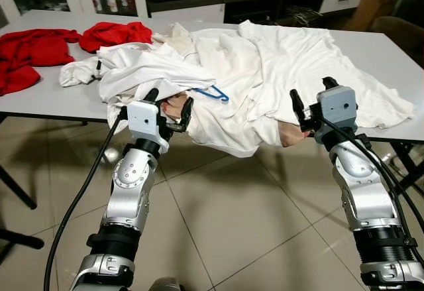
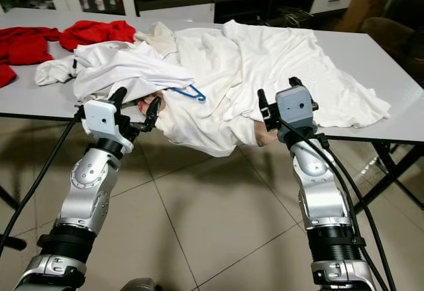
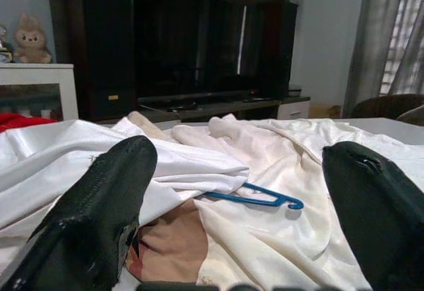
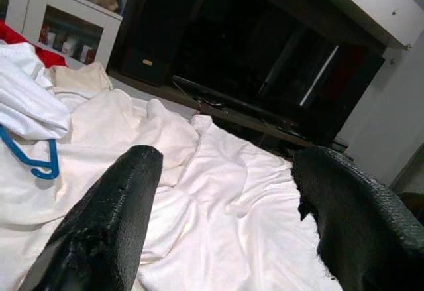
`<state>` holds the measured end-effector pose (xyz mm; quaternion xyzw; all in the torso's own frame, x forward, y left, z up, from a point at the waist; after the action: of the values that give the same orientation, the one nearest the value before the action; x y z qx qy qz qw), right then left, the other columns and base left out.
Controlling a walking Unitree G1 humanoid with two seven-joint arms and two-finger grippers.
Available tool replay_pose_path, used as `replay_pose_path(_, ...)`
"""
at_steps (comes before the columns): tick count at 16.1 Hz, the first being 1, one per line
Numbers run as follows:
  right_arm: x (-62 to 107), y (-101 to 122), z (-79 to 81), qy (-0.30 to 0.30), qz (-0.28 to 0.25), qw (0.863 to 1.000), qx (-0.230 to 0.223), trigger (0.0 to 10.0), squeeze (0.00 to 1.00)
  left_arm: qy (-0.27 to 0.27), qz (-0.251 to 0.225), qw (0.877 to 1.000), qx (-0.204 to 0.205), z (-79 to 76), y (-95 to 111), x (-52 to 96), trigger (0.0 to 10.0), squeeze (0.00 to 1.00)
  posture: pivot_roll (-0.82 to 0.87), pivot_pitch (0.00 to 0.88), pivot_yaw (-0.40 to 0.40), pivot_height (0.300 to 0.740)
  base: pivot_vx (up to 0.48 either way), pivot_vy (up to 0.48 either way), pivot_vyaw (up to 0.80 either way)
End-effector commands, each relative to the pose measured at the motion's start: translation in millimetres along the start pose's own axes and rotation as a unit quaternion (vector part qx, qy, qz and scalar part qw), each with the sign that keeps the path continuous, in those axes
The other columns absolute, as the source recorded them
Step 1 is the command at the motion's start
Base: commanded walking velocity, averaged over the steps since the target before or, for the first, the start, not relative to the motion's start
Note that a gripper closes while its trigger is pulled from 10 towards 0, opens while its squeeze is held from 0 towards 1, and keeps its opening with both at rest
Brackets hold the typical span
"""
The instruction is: Hang hanger
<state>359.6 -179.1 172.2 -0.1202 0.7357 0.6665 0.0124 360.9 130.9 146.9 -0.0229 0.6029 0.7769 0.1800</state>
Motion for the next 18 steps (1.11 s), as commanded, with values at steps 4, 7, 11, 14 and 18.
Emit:
replay_pose_path(4,1.4,-12,28.7,0.134,0.040,0.990,0.036,10.0,0.00,-0.031,0.037,0.998,-0.035,0.5,-14,3.7,10.0,0.00,0.17,0.011,-0.017,0.740,0.000,0.000,0.00)
replay_pose_path(7,0.7,-15,41.4,0.189,0.047,0.978,0.076,10.0,0.00,-0.077,0.043,0.991,-0.105,3.4,-17,8.1,10.0,0.00,0.18,0.021,-0.020,0.740,0.000,0.000,0.00)
replay_pose_path(11,-12.1,-7,49.2,0.210,0.035,0.973,0.090,10.0,0.00,-0.088,0.066,0.985,-0.133,22.9,-24,19.0,10.0,0.00,0.20,0.031,-0.029,0.740,0.000,0.000,0.00)
replay_pose_path(14,-13.9,-5,51.6,0.221,0.029,0.970,0.095,10.0,0.00,-0.096,0.087,0.983,-0.128,23.6,-31,28.7,10.0,0.00,0.21,0.040,-0.039,0.740,0.000,0.000,0.00)
replay_pose_path(18,-13.2,-4,55.0,0.242,0.026,0.965,0.102,10.0,0.00,-0.101,0.098,0.983,-0.117,14.6,-36,33.9,10.0,0.00,0.21,0.046,-0.044,0.740,0.000,0.000,0.00)
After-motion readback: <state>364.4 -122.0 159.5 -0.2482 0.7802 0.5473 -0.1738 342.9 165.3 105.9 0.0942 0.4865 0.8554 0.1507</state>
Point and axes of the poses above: a point about 5 cm out from each wrist's last joint towards the gripper, its own x axis pointing back from the gripper into the wrist, its own y axis along the axis of the wrist's last joint, z = x × y, the point moved 4 cm from there along -x, pointing out of the wrist towards the gripper, and after that the axes turned 14 degrees about -x, right-handed, at the moved point
